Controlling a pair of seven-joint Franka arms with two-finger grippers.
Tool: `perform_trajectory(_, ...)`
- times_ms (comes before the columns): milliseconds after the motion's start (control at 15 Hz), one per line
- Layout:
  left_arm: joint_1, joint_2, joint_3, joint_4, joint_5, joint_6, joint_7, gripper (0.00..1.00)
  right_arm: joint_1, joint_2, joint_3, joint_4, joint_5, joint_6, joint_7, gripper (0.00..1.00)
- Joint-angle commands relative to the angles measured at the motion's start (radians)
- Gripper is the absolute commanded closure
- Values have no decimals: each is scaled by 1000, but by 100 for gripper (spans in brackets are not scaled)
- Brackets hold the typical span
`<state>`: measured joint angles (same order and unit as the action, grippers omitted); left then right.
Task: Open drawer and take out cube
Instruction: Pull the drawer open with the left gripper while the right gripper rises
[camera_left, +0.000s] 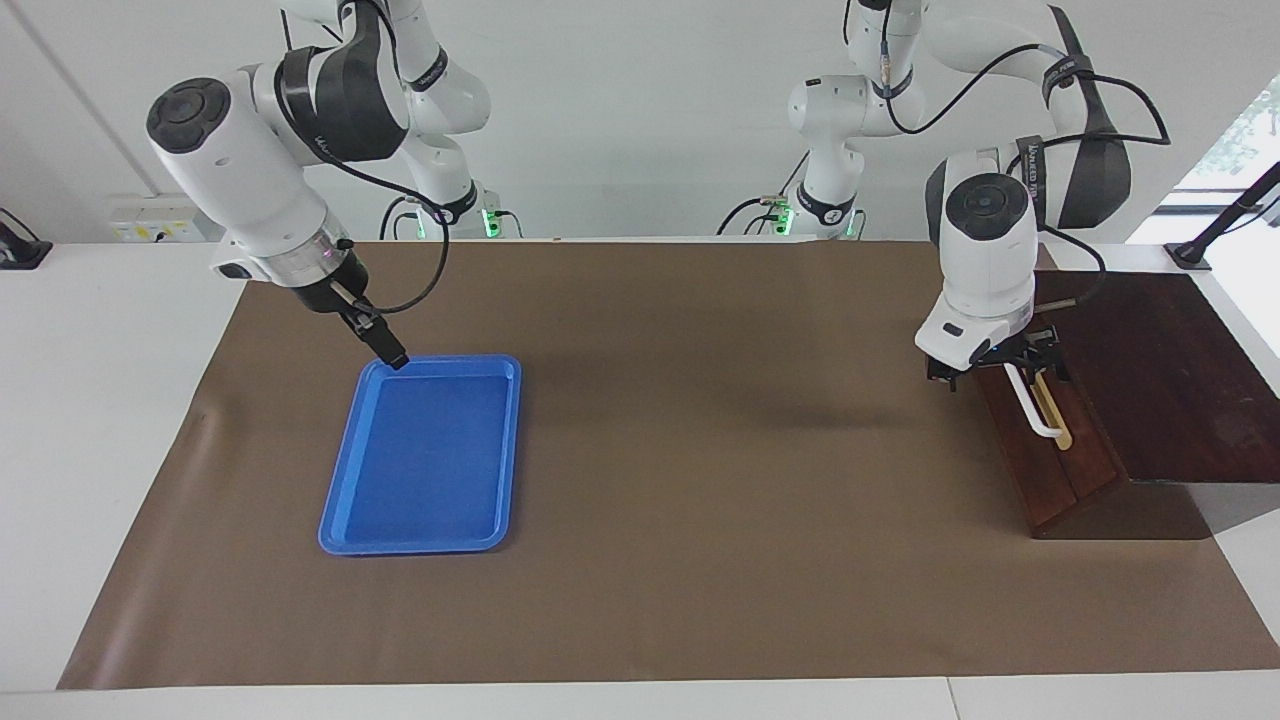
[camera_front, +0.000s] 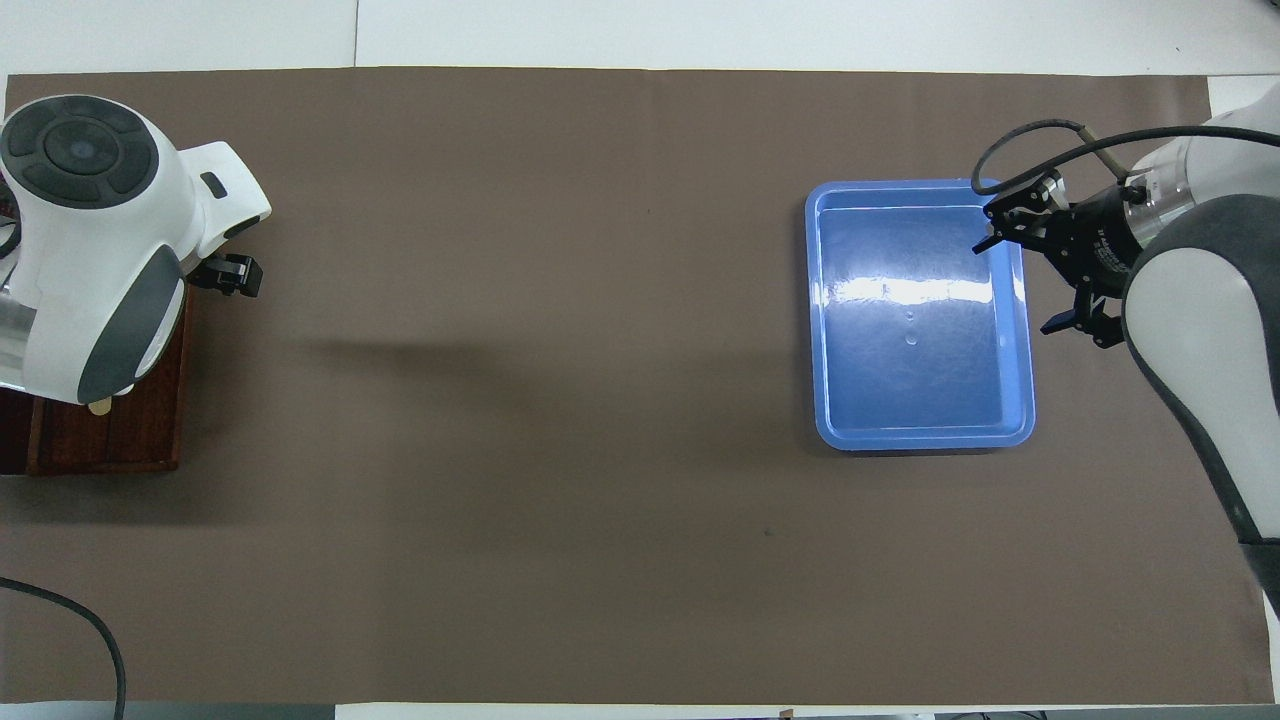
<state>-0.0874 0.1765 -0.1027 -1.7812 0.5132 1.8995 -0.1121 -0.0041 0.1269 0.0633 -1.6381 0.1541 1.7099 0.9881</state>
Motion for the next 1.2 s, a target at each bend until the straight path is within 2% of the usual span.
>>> perform_trajectory(0, 6, -17, 11, -59, 69, 65, -11, 0, 19, 75, 7, 78, 70, 8, 157, 1)
perform_trajectory(267, 17, -15, 15, -95, 138, 121, -11, 0, 73, 166, 7, 176, 155, 10, 328, 3)
perform_trajectory(468, 35, -8, 15, -106, 157, 154, -12, 0, 111, 174, 7, 175, 261, 74, 501, 3)
perform_trajectory(602, 46, 20, 15, -106, 157, 164, -15, 0, 141, 175, 7, 164, 286, 103, 598, 3)
perform_trajectory(936, 52, 34, 15, -109, 157, 170, -24, 0, 196, 178, 7, 141, 328, 108, 638, 3)
perform_trajectory(1137, 63, 29, 17, -147, 157, 193, -30, 0, 219, 206, 7, 150, 337, 111, 638, 3)
